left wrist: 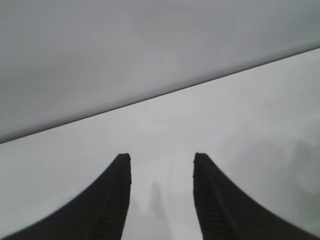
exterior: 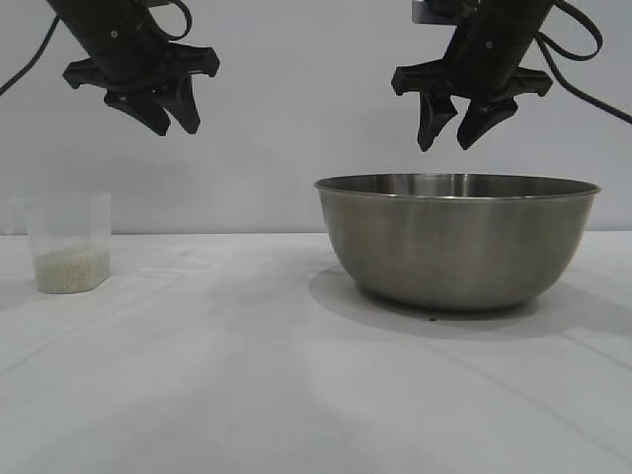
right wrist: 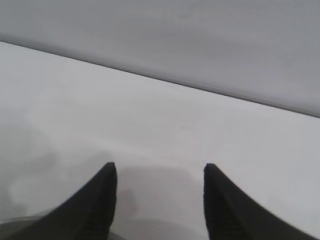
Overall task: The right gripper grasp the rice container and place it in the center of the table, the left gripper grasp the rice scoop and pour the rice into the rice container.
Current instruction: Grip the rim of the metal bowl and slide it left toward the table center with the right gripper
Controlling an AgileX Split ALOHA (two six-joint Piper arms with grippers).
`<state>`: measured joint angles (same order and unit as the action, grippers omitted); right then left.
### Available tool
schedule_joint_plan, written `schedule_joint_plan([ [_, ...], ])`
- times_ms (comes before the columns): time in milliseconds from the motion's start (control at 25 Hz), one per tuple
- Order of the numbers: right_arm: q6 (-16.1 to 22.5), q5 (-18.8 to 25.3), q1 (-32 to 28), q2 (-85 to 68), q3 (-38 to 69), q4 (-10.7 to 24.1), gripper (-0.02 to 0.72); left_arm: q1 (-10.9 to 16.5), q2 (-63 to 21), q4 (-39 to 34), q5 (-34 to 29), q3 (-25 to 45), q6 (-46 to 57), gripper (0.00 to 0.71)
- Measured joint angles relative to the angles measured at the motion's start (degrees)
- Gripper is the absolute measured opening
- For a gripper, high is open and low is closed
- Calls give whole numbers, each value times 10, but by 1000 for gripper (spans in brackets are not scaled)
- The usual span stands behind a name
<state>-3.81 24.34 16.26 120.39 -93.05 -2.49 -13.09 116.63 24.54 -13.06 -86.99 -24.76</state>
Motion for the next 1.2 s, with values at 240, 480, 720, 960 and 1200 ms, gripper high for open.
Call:
schedule_joint_plan([
  [240,0,0,0,-2,0,0,341,0,0,0,0,0,0,239],
  [480,0,0,0,-2,0,0,341,0,0,0,0,0,0,239],
  [720,0,58,0,-10,0,0,341,0,0,0,0,0,0,239],
  [960,0,140,-1,-65,0,0,341,0,0,0,-1,0,0,239],
  [1200,1,283,-24,-105,0,1,341,0,0,0,-11,0,0,239],
])
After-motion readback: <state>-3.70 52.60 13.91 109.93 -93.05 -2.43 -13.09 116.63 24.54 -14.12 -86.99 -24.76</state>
